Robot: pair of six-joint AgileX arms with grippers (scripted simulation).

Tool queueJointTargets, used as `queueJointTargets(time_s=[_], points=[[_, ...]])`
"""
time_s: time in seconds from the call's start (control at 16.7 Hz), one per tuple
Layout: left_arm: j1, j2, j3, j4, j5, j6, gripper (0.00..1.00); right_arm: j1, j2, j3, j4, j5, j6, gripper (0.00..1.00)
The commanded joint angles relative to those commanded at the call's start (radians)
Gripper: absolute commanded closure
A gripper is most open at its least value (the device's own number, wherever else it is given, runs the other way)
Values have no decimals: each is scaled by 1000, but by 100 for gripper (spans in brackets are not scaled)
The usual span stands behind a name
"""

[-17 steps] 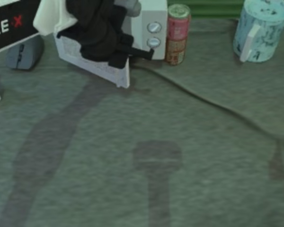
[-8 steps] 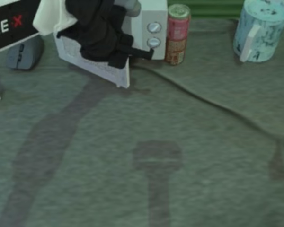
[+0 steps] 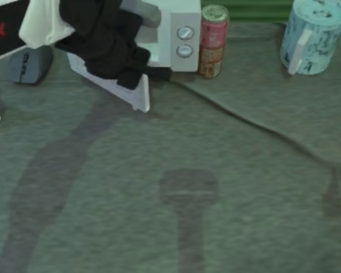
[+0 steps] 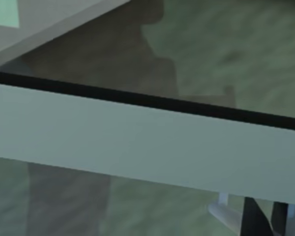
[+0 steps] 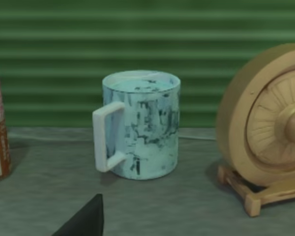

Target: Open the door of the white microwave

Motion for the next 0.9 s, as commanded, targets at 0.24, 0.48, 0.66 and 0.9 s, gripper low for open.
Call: queueJointTargets(time_s=[0.24,0.48,0.66,0.9], points=[[6,-10,-12,3,10,18,100,0,0,0,0,0,0,0],[6,-10,-12,3,10,18,100,0,0,0,0,0,0,0],[6,-10,-12,3,10,18,100,0,0,0,0,0,0,0],[6,-10,-12,3,10,18,100,0,0,0,0,0,0,0]])
